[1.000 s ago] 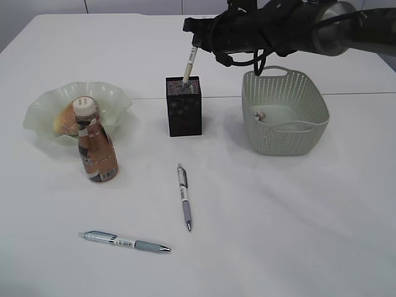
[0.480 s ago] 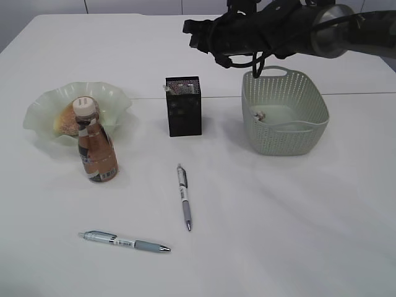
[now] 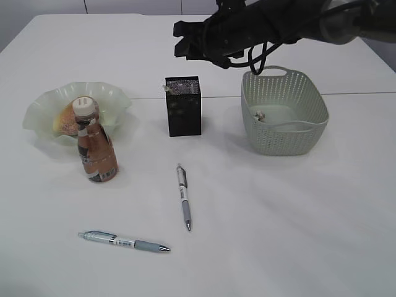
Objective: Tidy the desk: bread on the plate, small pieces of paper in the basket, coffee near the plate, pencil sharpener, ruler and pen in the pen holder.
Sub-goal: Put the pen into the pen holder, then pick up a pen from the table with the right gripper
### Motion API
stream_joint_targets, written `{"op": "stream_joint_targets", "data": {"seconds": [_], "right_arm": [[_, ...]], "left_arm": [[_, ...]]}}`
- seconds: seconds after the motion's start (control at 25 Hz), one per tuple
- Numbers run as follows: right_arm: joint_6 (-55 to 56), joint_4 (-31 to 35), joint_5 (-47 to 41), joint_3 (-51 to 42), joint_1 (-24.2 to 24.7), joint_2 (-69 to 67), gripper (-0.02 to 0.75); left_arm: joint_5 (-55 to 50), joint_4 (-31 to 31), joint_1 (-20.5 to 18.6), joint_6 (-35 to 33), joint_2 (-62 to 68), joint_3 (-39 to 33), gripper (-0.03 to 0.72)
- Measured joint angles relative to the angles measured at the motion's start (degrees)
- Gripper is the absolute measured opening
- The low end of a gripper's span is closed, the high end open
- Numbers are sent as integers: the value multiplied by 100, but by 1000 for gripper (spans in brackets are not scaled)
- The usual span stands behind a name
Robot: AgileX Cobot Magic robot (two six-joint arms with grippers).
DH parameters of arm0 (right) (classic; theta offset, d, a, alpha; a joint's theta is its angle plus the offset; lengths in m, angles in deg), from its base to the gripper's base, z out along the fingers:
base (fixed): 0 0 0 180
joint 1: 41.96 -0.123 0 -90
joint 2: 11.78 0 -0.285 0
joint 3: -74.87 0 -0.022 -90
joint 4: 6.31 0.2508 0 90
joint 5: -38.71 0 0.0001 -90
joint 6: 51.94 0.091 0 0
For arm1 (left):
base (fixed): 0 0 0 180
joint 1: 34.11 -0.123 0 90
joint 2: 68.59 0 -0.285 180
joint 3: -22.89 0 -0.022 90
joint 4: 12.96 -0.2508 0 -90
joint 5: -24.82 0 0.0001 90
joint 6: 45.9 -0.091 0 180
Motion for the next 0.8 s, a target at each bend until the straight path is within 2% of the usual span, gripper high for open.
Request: {"op": "stream_joint_targets", "data": {"seconds": [0.2,0.36,0.6,0.8], "right_arm": [[1391,-1534,-989,13,10,606,214],[2071,-2191,-1879,13,-68,939,215],[2695,-3342,-2645,17,-666,1288,217],[3168,-3808,-3588,27,-1075,1323,221]], "left_arm": [[0,0,0,0,0,0,370],[0,0,0,0,0,0,370],[-11,0,0,0,0,0,370],[-32,0,0,0,0,0,370]]}}
